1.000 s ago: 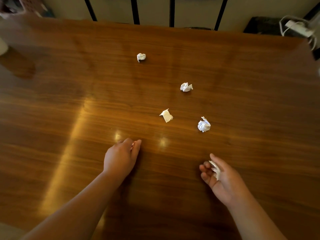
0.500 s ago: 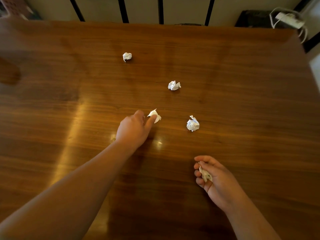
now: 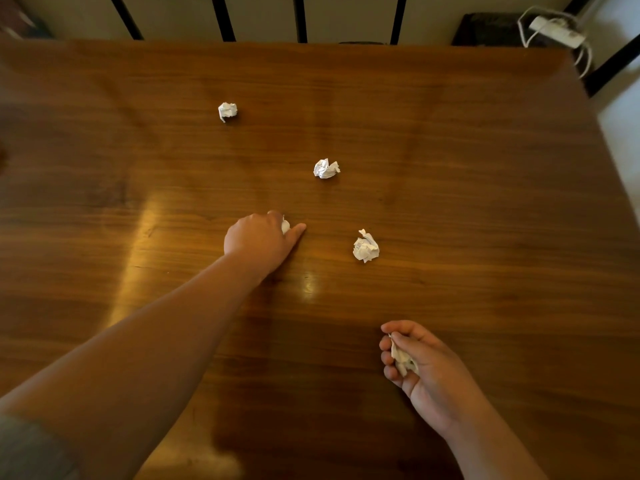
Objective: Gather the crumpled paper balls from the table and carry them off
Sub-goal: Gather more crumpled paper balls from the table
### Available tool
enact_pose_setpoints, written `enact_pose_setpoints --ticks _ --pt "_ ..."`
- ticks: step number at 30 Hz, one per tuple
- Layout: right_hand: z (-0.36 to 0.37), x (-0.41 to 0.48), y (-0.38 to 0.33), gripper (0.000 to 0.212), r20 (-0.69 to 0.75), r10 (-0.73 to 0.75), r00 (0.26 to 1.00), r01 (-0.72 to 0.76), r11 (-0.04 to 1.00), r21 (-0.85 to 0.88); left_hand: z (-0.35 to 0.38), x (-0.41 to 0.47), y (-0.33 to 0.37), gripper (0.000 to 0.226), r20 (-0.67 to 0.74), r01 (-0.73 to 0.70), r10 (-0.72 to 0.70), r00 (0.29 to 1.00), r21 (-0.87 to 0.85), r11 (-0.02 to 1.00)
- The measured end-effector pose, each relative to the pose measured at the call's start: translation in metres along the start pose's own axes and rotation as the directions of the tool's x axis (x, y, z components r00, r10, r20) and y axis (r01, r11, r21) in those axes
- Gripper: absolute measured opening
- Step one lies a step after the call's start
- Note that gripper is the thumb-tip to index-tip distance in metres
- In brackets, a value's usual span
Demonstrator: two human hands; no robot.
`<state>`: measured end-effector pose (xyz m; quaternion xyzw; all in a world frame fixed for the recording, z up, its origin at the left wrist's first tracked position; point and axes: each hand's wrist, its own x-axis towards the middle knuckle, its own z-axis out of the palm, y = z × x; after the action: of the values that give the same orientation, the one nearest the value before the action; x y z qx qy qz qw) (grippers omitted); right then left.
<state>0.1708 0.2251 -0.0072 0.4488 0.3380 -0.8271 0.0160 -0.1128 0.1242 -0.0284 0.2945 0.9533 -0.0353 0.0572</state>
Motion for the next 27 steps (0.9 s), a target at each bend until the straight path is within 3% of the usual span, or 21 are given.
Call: enact_pose_setpoints --ticks 5,10,12,14,16,18,21,27 --pt "0.003 0.0 0.0 0.023 -0.014 0.0 1.0 0.0 1.0 -0.009 0.001 -0.007 -0.001 0.044 -0.01 -0.051 0.051 0.999 -0.114 0.992" --pt "0.005 -0.001 -0.001 0.021 -0.039 0.007 0.999 -0.008 1.0 -0.014 0.0 -0.025 -0.006 0.028 0.025 -0.024 0.043 0.999 -0.507 0.861" --pt "0.007 -0.002 -0.001 0.019 -0.052 0.007 0.999 -0.008 1.0 -0.019 -0.003 -0.039 -0.006 0.028 0.145 0.11 -0.003 0.989 -0.736 0.669" --pt "0.009 -0.004 0.0 0.018 -0.067 0.006 0.998 -0.008 1.0 -0.029 -0.006 -0.058 -0.006 0.039 0.305 0.292 -0.011 0.952 -0.899 0.328" --pt "0.012 -0.007 0.0 0.017 -0.074 0.01 0.997 -0.012 1.0 -0.029 -0.008 -0.078 -0.008 0.045 0.462 0.465 0.065 0.884 -0.884 -0.043" --pt "0.016 -0.009 0.002 0.017 -0.076 0.02 0.997 -0.022 0.999 -0.025 -0.008 -0.099 -0.014 0.051 0.544 0.572 0.18 0.82 -0.768 -0.287" --pt "0.022 -0.013 0.006 0.019 -0.072 0.04 0.997 -0.042 0.999 -0.019 -0.007 -0.129 -0.026 0.049 0.564 0.63 0.3 0.769 -0.595 -0.499" --pt "0.04 -0.023 0.021 0.018 -0.069 0.08 0.994 -0.083 0.996 -0.04 -0.008 -0.179 -0.051 0.03 0.558 0.612 0.394 0.73 -0.277 -0.741"
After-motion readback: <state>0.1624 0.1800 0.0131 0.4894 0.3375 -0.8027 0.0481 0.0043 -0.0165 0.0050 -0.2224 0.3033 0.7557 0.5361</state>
